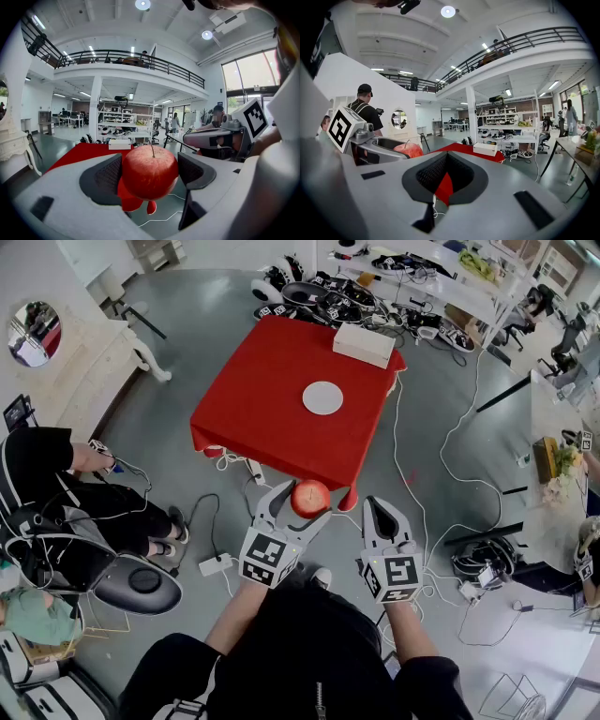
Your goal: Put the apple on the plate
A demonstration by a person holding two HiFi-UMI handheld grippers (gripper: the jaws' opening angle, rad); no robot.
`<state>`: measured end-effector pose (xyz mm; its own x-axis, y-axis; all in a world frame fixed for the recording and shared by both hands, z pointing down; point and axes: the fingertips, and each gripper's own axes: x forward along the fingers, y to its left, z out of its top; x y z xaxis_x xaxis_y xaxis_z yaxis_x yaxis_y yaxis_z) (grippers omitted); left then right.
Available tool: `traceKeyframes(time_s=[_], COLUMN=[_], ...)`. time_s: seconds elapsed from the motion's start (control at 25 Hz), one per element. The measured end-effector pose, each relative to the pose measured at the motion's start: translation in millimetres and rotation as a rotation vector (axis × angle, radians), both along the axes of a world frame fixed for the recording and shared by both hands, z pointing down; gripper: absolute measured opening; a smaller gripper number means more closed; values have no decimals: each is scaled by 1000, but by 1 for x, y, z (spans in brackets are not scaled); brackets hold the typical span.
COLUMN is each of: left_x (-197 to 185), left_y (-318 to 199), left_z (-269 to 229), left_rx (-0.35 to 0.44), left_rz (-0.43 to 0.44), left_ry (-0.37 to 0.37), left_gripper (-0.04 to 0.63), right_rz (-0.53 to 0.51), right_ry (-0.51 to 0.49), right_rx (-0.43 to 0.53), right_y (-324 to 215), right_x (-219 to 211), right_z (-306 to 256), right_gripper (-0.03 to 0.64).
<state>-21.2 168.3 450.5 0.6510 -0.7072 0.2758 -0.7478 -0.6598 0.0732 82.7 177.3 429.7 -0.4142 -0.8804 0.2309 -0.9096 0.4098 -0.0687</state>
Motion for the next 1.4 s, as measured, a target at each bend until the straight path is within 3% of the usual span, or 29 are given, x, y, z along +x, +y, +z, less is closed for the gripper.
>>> traceKeyframes(time_s=[0.2, 1.4], left_x=[5, 4], left_y=[1, 11], left_z=[1, 0], left_rx=[-4, -10], left_rz=[-2, -1], left_ry=[3, 8], left_gripper=[377, 377], right_rz=[-12, -74], right_ry=[-44, -65], right_rx=[16, -7], right_y=[2, 19], right_x=[5, -7], right_z=[-5, -1], right_gripper=[11, 12])
